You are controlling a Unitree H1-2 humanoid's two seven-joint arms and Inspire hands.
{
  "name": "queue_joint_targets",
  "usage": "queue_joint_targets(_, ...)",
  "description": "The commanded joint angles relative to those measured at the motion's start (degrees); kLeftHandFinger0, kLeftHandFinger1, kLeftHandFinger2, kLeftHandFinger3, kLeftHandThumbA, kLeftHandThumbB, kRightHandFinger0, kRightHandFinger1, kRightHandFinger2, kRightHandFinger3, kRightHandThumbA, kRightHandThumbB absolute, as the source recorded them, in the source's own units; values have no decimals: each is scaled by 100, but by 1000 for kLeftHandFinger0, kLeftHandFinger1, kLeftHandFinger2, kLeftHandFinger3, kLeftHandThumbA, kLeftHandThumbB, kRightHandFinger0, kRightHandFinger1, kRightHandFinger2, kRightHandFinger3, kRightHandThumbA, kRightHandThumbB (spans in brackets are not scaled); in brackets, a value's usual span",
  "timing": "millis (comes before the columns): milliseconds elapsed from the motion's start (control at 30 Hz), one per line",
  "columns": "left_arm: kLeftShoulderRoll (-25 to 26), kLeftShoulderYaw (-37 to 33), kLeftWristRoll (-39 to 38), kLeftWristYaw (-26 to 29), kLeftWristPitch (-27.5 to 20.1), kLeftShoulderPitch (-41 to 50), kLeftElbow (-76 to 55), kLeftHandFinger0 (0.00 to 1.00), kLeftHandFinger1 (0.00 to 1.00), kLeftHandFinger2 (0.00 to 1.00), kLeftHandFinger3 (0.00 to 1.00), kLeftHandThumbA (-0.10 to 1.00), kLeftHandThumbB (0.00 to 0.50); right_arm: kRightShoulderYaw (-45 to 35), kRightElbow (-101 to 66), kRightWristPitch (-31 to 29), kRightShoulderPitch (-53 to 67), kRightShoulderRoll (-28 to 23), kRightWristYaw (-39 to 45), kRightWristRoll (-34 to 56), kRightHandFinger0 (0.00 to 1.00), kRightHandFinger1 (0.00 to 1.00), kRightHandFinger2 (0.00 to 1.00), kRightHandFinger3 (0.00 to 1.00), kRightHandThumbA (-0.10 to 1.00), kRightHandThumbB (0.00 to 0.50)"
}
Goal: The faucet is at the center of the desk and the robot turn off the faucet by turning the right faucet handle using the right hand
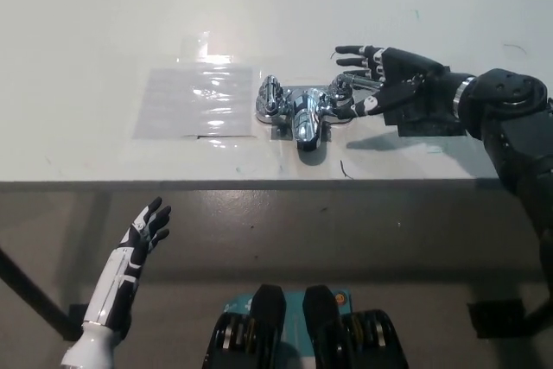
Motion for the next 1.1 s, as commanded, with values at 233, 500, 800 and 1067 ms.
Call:
queue_joint_targets(233, 72, 9, -7, -40, -64, -96, -111, 1000, 1000, 1000, 1000, 1000, 268, -166, -691, 11, 311, 506, 16, 288, 1000, 1000, 1000, 1000, 1000, 399)
queue_joint_targets(500, 74, 20, -21, -38, -84, -70, -109, 1000, 1000, 1000, 1000, 1000, 258, -605, -932, -315, 501, 910, -1040, 351, 1000, 1000, 1000, 1000, 1000, 356)
queue_joint_targets(800, 58, 14, -20, -37, -78, -53, -125, 1000, 1000, 1000, 1000, 1000, 255, -1005, -533, -882, 246, 1436, -3008, 207, 1000, 1000, 1000, 1000, 1000, 336)
queue_joint_targets(1067, 77, 39, -33, -34, -110, -72, -107, 1000, 1000, 1000, 1000, 1000, 251, -1035, -332, -813, 28, 1752, -3964, 81, 1000, 1000, 1000, 1000, 1000, 336)
